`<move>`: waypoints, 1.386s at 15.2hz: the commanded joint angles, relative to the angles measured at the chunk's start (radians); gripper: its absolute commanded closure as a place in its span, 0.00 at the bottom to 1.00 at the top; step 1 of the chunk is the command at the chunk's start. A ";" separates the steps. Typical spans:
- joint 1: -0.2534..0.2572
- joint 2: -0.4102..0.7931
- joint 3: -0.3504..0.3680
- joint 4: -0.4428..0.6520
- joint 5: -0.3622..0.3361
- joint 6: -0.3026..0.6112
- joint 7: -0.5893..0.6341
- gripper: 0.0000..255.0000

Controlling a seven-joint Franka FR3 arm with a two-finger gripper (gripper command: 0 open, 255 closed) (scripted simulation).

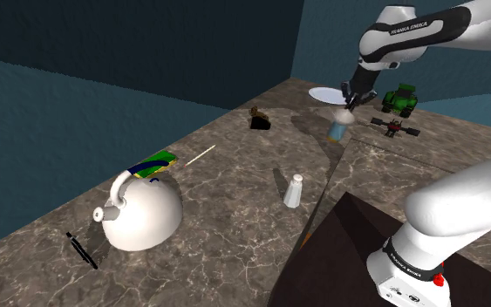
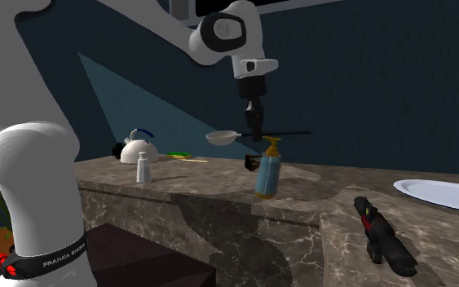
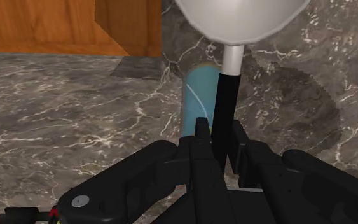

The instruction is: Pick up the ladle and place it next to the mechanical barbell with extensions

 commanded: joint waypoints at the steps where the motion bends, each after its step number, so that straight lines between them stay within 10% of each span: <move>1: -0.020 -0.010 -0.036 -0.009 -0.006 -0.003 -0.054 1.00; 21: -0.175 0.175 -0.401 0.202 0.054 -0.033 -0.603 1.00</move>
